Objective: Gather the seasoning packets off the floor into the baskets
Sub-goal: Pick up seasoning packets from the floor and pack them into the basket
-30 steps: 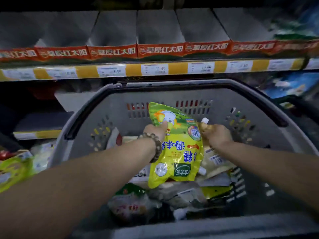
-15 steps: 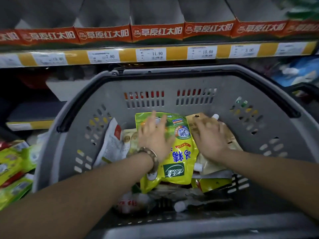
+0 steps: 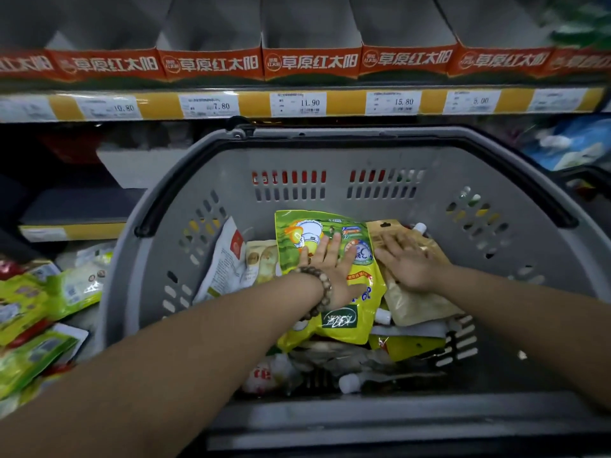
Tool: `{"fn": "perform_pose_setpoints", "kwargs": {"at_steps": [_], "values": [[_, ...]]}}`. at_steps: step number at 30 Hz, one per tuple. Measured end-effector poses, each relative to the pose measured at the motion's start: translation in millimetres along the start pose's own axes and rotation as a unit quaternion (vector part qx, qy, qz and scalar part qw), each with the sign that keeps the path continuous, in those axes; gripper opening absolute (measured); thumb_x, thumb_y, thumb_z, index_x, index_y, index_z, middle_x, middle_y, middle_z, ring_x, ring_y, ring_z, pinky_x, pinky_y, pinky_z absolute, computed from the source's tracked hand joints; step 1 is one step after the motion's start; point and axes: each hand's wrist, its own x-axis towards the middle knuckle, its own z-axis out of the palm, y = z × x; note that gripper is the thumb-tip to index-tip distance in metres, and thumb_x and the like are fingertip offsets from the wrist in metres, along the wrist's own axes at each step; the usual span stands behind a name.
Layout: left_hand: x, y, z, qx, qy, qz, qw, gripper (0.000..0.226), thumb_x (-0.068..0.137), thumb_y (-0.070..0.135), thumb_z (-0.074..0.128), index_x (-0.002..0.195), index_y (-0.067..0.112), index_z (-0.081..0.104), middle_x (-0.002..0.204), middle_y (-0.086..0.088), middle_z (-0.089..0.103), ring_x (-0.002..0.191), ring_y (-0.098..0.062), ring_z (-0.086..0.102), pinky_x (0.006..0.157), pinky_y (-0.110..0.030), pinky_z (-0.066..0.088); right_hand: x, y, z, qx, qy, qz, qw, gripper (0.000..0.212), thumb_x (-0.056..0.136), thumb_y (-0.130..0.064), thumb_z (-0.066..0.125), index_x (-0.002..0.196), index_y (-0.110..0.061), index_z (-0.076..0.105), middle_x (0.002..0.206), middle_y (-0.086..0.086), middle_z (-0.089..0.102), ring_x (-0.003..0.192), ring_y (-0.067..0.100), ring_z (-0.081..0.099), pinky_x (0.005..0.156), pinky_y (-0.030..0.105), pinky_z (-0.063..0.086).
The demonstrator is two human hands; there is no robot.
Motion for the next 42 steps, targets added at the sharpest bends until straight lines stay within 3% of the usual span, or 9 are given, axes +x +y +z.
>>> {"fn": "perform_pose_setpoints", "kwargs": {"at_steps": [4, 7, 9, 12, 15, 18, 22, 33, 42], "values": [[-15, -9, -31, -0.085, -0.024, 0.026, 0.996, 0.079, 0.09, 0.058, 0.044, 0.151, 0.027, 0.006, 0.157, -0.007, -0.015, 0.146, -0.026, -0.004, 0.117, -0.042, 0.005, -19, -14, -27, -0.014, -0.009, -0.019, 1.0, 0.059, 0.099, -0.053, 0.019, 0.152, -0.029, 0.008, 0.16, 0.004, 0.0, 0.147, 0.024, -0.002, 0.118, 0.046, 0.004], [-46, -23, -52, -0.123, 0.032, 0.033, 0.991, 0.063, 0.093, 0.041, 0.05, 0.146, 0.015, 0.027, 0.154, -0.011, 0.022, 0.139, -0.028, 0.028, 0.109, -0.03, 0.028, -49, -50, -52, -0.038, 0.055, -0.064, 0.996, 0.063, 0.098, -0.054, 0.028, 0.152, -0.026, 0.011, 0.16, 0.006, 0.007, 0.146, 0.023, 0.009, 0.118, 0.045, 0.009], [-74, -37, -67, -0.128, 0.081, 0.022, 0.988, 0.056, 0.094, 0.037, 0.049, 0.143, 0.014, 0.035, 0.148, -0.008, 0.037, 0.132, -0.025, 0.039, 0.101, -0.025, 0.033, -71, -77, -71, -0.046, 0.096, -0.096, 0.99, 0.072, 0.092, -0.062, 0.034, 0.151, -0.027, 0.012, 0.159, 0.003, 0.012, 0.146, 0.021, 0.014, 0.117, 0.048, 0.011], [-130, -68, -92, -0.17, 0.187, -0.006, 0.967, 0.052, 0.092, 0.036, 0.053, 0.14, 0.019, 0.04, 0.142, -0.005, 0.046, 0.127, -0.021, 0.045, 0.092, -0.021, 0.036, -108, -125, -86, -0.086, 0.146, -0.174, 0.97, 0.08, 0.087, -0.062, 0.045, 0.151, -0.031, 0.01, 0.16, 0.003, 0.01, 0.145, 0.021, 0.016, 0.118, 0.048, 0.008], [-196, -111, -104, -0.231, 0.277, -0.029, 0.932, 0.051, 0.088, 0.032, 0.06, 0.136, 0.021, 0.045, 0.138, -0.001, 0.05, 0.124, -0.018, 0.048, 0.096, -0.021, 0.036, -145, -186, -91, -0.085, 0.177, -0.251, 0.948, 0.087, 0.081, -0.058, 0.056, 0.151, -0.031, 0.012, 0.159, 0.003, 0.011, 0.145, 0.019, 0.018, 0.118, 0.045, 0.012], [-259, -159, -93, -0.268, 0.328, -0.078, 0.902, 0.051, 0.085, 0.031, 0.063, 0.133, 0.024, 0.048, 0.134, 0.0, 0.053, 0.12, -0.018, 0.052, 0.1, -0.031, 0.041, -179, -252, -83, -0.059, 0.188, -0.323, 0.926, 0.088, 0.077, -0.051, 0.064, 0.15, -0.028, 0.02, 0.157, 0.005, 0.02, 0.142, 0.023, 0.025, 0.115, 0.04, 0.023], [-325, -214, -57, -0.254, 0.375, -0.148, 0.879, 0.054, 0.082, 0.027, 0.067, 0.133, 0.022, 0.048, 0.131, -0.001, 0.053, 0.121, -0.016, 0.049, 0.094, -0.018, 0.033, -206, -331, -51, -0.068, 0.17, -0.376, 0.908, 0.08, 0.082, -0.048, 0.064, 0.148, -0.029, 0.024, 0.149, 0.005, 0.034, 0.134, 0.025, 0.037, 0.107, 0.042, 0.035], [-436, -346, 76, -0.246, 0.344, -0.297, 0.856, 0.058, 0.083, 0.031, 0.065, 0.136, 0.022, 0.042, 0.14, -0.001, 0.043, 0.126, -0.02, 0.044, 0.099, -0.029, 0.037, -185, -522, 78, -0.143, 0.062, -0.413, 0.897, 0.064, 0.082, -0.039, 0.065, 0.138, -0.021, 0.043, 0.14, 0.007, 0.046, 0.126, 0.026, 0.045, 0.099, 0.036, 0.041], [-407, -382, 183, -0.277, 0.232, -0.434, 0.825, 0.056, 0.084, 0.032, 0.061, 0.136, 0.025, 0.042, 0.14, -0.004, 0.043, 0.121, -0.026, 0.048, 0.095, -0.037, 0.043, -115, -551, 205, -0.216, -0.061, -0.411, 0.883, 0.057, 0.085, -0.035, 0.063, 0.137, -0.02, 0.044, 0.134, 0.005, 0.051, 0.121, 0.024, 0.048, 0.091, 0.034, 0.043]]}}
